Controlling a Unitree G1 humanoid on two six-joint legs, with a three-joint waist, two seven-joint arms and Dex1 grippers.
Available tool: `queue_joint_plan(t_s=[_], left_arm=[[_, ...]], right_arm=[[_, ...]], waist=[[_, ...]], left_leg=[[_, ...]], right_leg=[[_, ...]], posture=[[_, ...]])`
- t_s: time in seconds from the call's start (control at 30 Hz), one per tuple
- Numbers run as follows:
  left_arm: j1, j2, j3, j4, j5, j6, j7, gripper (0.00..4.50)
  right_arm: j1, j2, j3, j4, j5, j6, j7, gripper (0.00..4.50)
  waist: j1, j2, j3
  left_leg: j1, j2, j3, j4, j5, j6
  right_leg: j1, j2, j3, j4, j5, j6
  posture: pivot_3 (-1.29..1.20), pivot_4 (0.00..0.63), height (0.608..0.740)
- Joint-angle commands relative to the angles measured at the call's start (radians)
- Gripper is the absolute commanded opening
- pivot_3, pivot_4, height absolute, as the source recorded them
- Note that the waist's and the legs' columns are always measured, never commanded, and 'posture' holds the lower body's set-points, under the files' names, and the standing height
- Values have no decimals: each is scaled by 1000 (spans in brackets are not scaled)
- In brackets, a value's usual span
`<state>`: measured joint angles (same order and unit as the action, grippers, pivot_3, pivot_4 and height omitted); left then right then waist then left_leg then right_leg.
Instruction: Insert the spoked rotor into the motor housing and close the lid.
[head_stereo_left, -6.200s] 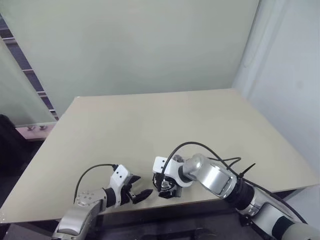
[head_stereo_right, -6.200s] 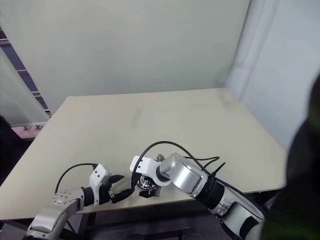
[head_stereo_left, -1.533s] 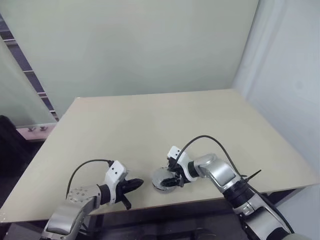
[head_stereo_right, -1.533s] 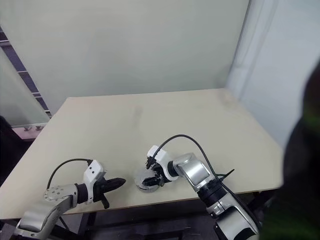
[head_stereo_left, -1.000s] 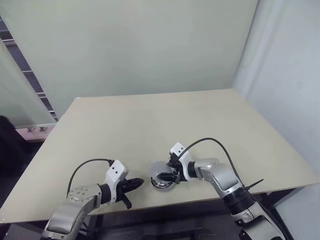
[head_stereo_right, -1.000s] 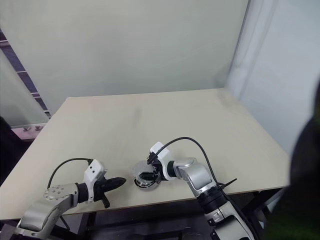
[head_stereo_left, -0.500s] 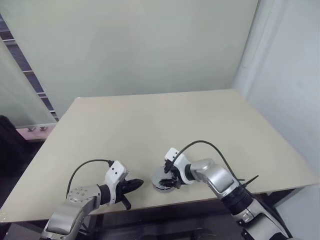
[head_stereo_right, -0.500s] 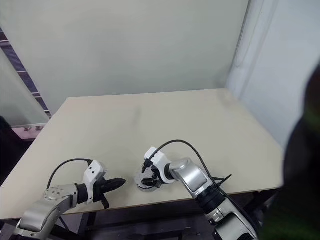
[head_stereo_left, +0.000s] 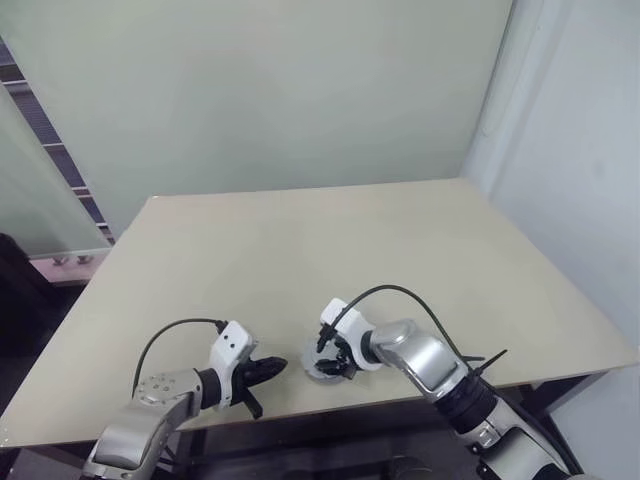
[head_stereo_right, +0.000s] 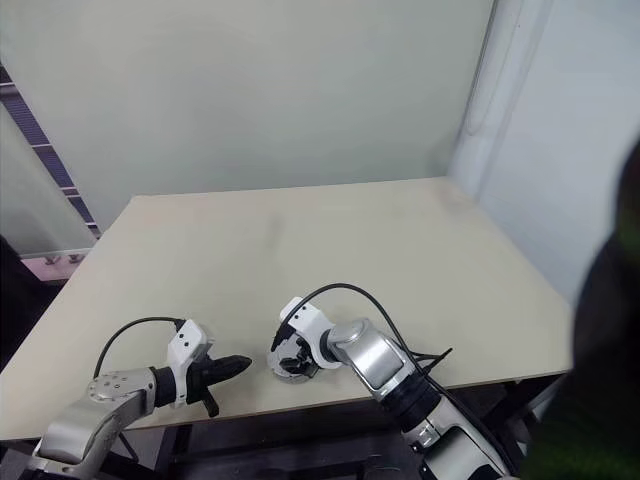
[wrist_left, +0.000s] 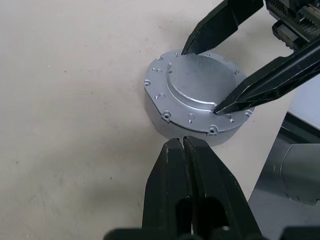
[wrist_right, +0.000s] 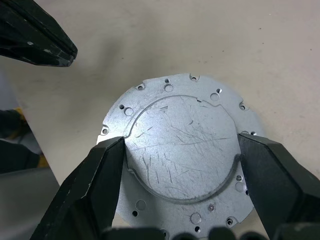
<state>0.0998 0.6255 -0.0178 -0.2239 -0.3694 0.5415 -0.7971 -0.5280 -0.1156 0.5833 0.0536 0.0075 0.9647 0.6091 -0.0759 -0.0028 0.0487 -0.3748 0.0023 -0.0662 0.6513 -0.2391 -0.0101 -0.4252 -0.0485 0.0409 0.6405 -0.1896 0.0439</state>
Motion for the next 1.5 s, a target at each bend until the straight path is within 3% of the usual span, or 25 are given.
queue_joint_plan(t_s=[0.03, 0.4, 0.7, 1.13, 1.47, 1.5], left_arm=[[-8, 0, 16, -32, -6, -11, 3, 0], [-46, -40, -16, -5, 20, -48, 18, 0], [-109, -103, -111, 140, 115, -136, 33, 0], [-156, -151, -151, 273, 170, -213, 16, 0], [-171, -159, -164, 302, 186, -226, -3, 0], [-171, -158, -165, 302, 187, -227, -5, 0]], right_arm=[[5, -7, 25, 9, -18, 23, -20, 3339], [-24, -40, 67, 27, -30, 24, 2, 3339], [-31, -56, 79, 27, -27, 28, 21, 3339], [-28, -76, 83, 5, -14, 37, 44, 3284], [-25, -65, -13, -14, 46, -4, 81, 3284], [-30, -65, -26, -19, 58, 1, 90, 3633]], waist=[[0, 0, 0], [1, 0, 0], [1, 0, 0], [5, 0, -1], [6, 1, -1], [6, 1, -1]], left_leg=[[0, 0, 0, 0, 0, 0], [1, 0, 0, 0, -2, -4], [0, 0, 0, 0, 0, 0], [0, -2, -1, 0, 0, 0], [-2, -3, -2, -1, 0, 0], [-2, -3, -2, -1, 0, 0]], right_leg=[[0, 0, 0, 0, 0, 0], [0, 0, -1, -1, 0, 0], [1, 0, -1, -1, 0, 0], [1, -1, 0, -2, 0, 0], [1, -2, 0, -2, 0, 0], [1, -2, 0, -2, 0, 0]], posture=[[0, 0, 740], [0, 0, 740], [0, 0, 740], [0, 0, 740], [0, 0, 740], [0, 0, 740]])
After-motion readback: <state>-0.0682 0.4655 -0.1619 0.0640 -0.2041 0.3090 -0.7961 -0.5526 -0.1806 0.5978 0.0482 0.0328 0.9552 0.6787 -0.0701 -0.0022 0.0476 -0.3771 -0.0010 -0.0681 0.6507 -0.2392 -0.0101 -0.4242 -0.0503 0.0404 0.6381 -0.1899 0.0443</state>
